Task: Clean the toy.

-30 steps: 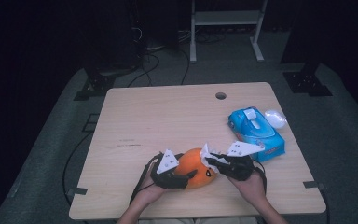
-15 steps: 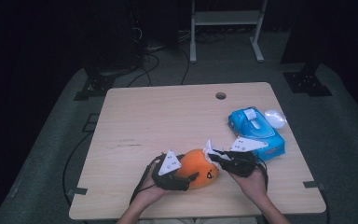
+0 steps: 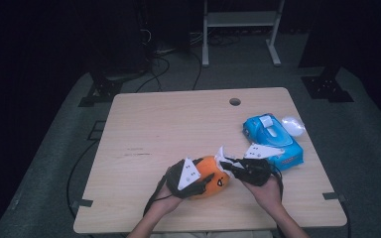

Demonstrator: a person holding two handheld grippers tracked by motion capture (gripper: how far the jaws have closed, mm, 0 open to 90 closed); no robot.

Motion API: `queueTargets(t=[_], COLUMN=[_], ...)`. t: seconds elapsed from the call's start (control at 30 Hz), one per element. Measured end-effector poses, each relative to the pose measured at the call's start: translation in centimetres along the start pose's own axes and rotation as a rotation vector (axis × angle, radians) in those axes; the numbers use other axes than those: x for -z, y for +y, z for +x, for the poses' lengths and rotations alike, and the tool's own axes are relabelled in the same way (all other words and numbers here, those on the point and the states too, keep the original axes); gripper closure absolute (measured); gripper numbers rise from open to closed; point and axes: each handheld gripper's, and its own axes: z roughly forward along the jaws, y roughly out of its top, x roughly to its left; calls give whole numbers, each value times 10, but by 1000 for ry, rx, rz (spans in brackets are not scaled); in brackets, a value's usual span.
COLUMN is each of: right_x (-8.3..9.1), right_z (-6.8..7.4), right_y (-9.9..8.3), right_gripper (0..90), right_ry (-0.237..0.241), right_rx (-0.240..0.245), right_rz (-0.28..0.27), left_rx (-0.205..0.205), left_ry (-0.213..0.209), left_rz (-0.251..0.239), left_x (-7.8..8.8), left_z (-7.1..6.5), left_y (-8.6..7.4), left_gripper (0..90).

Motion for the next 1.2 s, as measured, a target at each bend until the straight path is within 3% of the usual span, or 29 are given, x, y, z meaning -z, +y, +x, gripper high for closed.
queueTargets(t=[0.03, 0.13, 0.23, 0.27, 0.3, 0.33, 0.43, 0.5, 0.57, 0.67, 0.7, 0.83, 0.9, 1.0, 1.07, 1.13, 1.2], right_x=[0, -5, -10, -10, -9, -8, -7, -8, -9, -11, -11, -8, -4, -6, -8, -8, -7], right_z=[-1, -3, -8, -7, -4, 0, 16, 16, 6, -13, -17, -6, 3, 6, 1, 0, 0], right_y=[1, -4, -12, -14, -14, -13, -7, -6, -9, -19, -22, -12, -4, -7, -14, -16, -14], right_gripper=[795, 794, 794, 795, 795, 794, 793, 794, 794, 794, 794, 793, 791, 792, 792, 792, 792], right_ry=[3, 1, 2, 2, 10, 21, 44, 25, 4, -72, -74, -14, 19, 24, 40, 34, 34], right_rx=[-6, -19, -36, -29, -26, -12, 49, 60, 9, -48, -68, -40, -14, 0, -29, -26, -30], right_rz=[-10, 12, 41, 44, 47, 47, 39, 38, 38, 82, 87, 30, -7, 16, 28, 35, 33], left_rx=[-12, 25, 145, 193, 216, 213, 229, 196, 180, 197, 198, 187, 161, 129, 164, 181, 215], left_ry=[24, -34, -125, -126, -113, -105, -135, -134, -131, -154, -160, -183, -205, -214, -215, -170, -188], left_rz=[-7, 10, -23, -38, -36, -23, 22, 35, 45, 40, 41, 40, 43, 50, 24, 37, 56], left_x=[-1, -4, 4, 7, 10, 11, 6, 6, 6, 6, 6, 7, 6, 9, 12, 12, 8], left_z=[-1, 0, 11, 17, 20, 22, 20, 18, 17, 18, 19, 14, 9, 5, 11, 16, 17], left_y=[-1, -7, -4, -4, -4, -6, -18, -20, -20, -22, -22, -20, -17, -10, -6, -6, -14], left_gripper=[424, 367, 291, 263, 238, 237, 263, 273, 280, 285, 286, 286, 285, 282, 260, 189, 188])
